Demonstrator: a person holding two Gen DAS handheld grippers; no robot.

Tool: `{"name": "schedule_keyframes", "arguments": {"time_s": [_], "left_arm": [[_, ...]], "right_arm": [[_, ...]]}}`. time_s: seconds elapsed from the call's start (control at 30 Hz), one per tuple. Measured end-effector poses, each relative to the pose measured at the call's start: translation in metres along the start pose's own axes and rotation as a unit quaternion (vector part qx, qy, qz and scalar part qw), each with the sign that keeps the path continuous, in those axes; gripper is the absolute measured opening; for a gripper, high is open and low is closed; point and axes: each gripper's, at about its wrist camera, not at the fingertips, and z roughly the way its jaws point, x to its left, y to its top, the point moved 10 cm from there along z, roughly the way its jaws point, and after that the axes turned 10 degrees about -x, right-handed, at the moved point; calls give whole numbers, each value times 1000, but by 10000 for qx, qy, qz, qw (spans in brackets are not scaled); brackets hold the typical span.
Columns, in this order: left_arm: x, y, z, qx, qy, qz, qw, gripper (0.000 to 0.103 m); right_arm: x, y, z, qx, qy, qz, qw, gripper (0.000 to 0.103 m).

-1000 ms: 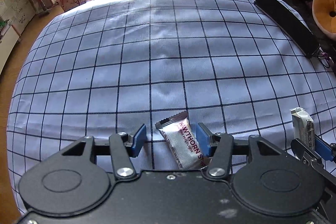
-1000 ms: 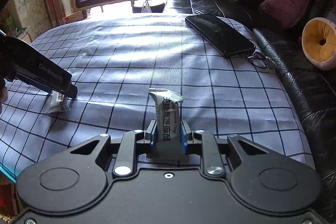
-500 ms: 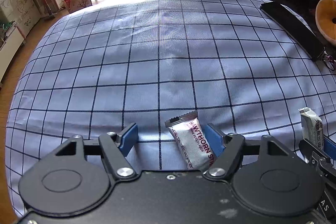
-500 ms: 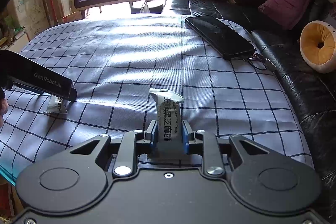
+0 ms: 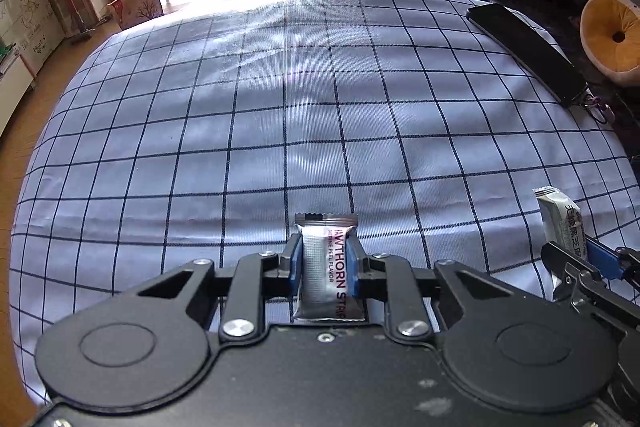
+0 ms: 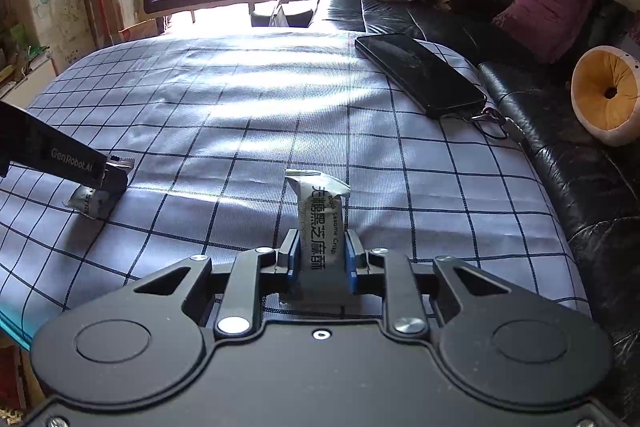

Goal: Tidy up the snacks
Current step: 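Grasp white hawthorn packet with left gripper while right holds its white packet, then carry both held white packets over the gold tray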

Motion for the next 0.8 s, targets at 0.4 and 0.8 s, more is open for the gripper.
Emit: {"name": "schedule_keyframes", "arguments": {"time_s": [0.4,0.8], "left_arm": [[28,-35,-68,0,-20,-165,9999,21],[45,-76,-158,-452,113,-130,9988,21]], "right_arm": [[6,2,-46,132,350,416,9984,30],[11,-2,-115,-47,498,504,9975,30]]}}
